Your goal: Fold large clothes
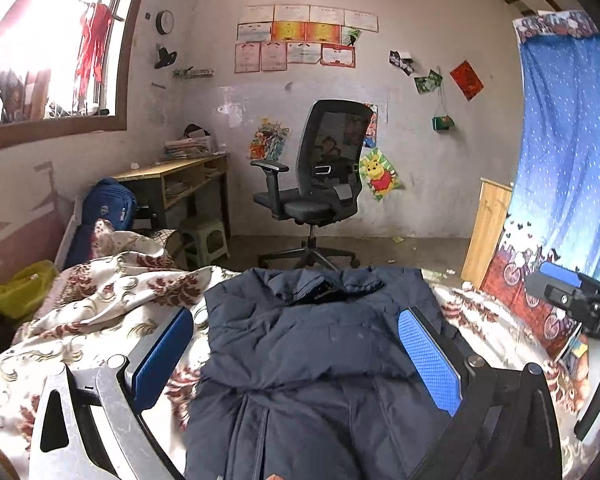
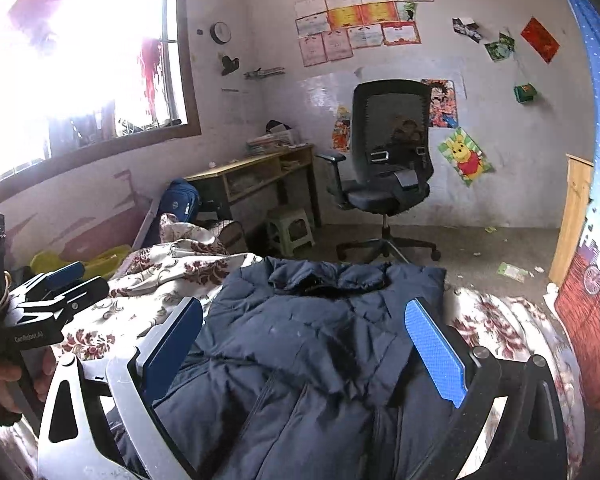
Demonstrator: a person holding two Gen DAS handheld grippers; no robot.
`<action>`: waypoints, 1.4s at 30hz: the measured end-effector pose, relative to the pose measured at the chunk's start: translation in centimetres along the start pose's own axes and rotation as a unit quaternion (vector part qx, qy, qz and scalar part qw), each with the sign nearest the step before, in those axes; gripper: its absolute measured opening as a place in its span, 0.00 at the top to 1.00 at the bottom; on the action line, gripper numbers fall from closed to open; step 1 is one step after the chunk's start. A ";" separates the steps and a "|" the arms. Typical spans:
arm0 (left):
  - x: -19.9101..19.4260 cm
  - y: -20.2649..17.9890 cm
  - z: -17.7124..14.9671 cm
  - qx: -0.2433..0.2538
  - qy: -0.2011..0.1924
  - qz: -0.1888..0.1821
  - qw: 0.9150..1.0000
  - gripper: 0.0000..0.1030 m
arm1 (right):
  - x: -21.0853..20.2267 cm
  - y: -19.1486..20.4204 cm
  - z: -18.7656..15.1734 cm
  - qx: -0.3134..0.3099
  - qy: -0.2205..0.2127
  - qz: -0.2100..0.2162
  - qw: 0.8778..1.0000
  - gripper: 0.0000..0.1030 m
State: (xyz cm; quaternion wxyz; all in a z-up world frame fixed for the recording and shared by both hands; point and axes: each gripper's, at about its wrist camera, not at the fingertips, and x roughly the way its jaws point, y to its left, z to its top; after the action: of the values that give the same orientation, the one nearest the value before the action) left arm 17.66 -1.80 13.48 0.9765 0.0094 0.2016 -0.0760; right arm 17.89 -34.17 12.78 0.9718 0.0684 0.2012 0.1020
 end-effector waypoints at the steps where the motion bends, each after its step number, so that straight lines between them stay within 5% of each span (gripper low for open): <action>1: -0.6 0.0 -0.2 0.003 0.000 0.001 1.000 0.00 | -0.5 -0.1 -0.3 0.004 0.001 -0.001 1.000 0.03; 14: -4.8 -0.3 -4.4 0.019 0.026 0.023 0.999 0.00 | -4.7 0.1 -5.5 0.000 0.007 -0.013 1.000 0.03; 33: -2.5 0.7 -11.3 0.038 0.105 0.044 0.993 0.00 | -4.2 -1.1 -12.7 -0.016 0.021 -0.048 0.998 0.03; 42: -2.5 3.1 -15.5 0.079 0.156 0.035 0.984 0.00 | -0.4 -2.9 -16.8 0.019 0.137 -0.027 0.990 0.03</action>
State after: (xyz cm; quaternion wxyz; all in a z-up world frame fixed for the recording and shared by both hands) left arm 9.78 2.44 0.22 0.9314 0.1051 0.3439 -0.0554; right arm 11.24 -35.54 -2.82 0.9360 0.0670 0.3362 0.0799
